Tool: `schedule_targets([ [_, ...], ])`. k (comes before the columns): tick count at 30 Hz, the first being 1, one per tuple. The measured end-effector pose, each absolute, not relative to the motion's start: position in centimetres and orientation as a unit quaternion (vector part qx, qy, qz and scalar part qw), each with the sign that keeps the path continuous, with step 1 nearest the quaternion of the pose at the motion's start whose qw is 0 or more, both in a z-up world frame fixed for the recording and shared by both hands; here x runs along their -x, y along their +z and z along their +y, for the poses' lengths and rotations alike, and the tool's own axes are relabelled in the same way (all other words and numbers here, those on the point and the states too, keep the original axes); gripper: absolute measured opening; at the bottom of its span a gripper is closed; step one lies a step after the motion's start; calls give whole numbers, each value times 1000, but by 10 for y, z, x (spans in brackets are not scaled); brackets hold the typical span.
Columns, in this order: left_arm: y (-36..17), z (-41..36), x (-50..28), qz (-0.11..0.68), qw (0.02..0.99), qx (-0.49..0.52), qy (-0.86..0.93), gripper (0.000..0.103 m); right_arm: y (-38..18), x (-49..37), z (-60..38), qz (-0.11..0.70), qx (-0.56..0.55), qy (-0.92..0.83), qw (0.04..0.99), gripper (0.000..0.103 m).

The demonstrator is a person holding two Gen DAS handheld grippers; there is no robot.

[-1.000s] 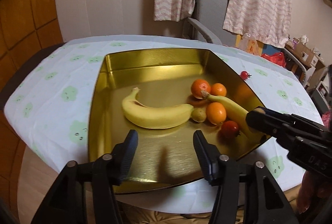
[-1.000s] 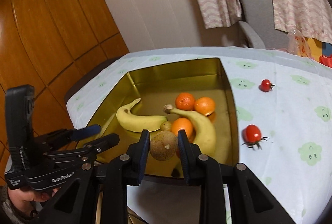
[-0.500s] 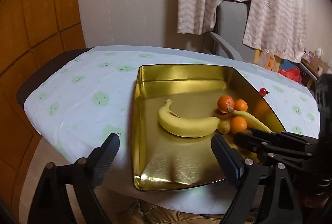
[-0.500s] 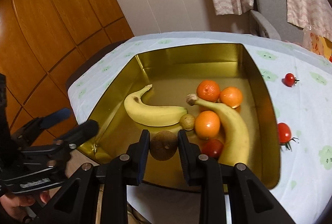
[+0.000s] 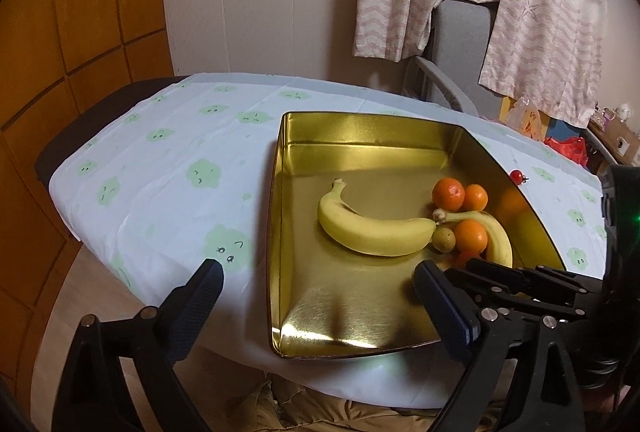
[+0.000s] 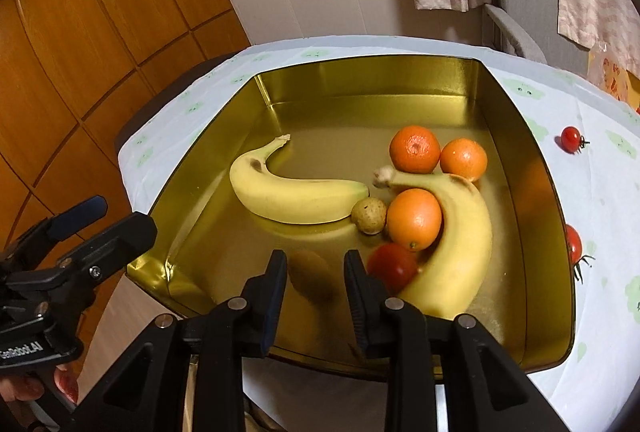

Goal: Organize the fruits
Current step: 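Reach the right tool to a cherry tomato and close on it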

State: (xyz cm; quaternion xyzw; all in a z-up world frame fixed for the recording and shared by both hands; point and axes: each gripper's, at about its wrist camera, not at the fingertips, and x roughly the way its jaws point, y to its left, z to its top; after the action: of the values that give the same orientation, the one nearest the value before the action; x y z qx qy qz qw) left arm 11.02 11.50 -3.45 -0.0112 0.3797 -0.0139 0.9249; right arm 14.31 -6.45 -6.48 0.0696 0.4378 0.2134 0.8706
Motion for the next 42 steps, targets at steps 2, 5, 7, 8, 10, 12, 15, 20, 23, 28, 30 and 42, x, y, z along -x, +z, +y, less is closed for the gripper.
schedule_targets([
  [2,-35,114,-110,380,925,10,-13,97,-64,-141,-66,435,-73,214,872,30],
  [5,-34,112,-110,380,925,7,-14,97,-62,-139,-69,431,-80,215,872,30],
  [7,-34,111,-108,380,925,5,-14,97,-61,-138,-71,428,-85,215,873,30],
  [8,-34,109,-108,380,925,3,-15,97,-60,-137,-72,427,-87,216,874,30],
  [10,-34,108,-108,380,925,2,-16,97,-57,-135,-74,423,-90,217,875,30],
  [12,-34,107,-108,381,924,0,-16,97,-53,-132,-76,418,-91,219,877,30],
  [15,-34,105,-107,381,924,-1,-16,98,-50,-129,-78,413,-93,220,879,30],
  [20,-32,98,-105,380,925,-6,-20,98,-45,-125,-86,406,-103,217,881,30],
  [23,-30,95,-103,378,925,-6,-24,98,-38,-119,-95,395,-108,213,887,30],
  [28,-27,86,-98,367,928,23,-60,98,-26,-107,-120,369,-120,193,901,30],
  [30,-25,81,-97,366,928,25,-70,98,-21,-101,-138,354,-131,173,909,30],
  [42,-22,39,-91,368,920,14,-134,99,-53,-111,-246,377,-183,58,906,30],
])
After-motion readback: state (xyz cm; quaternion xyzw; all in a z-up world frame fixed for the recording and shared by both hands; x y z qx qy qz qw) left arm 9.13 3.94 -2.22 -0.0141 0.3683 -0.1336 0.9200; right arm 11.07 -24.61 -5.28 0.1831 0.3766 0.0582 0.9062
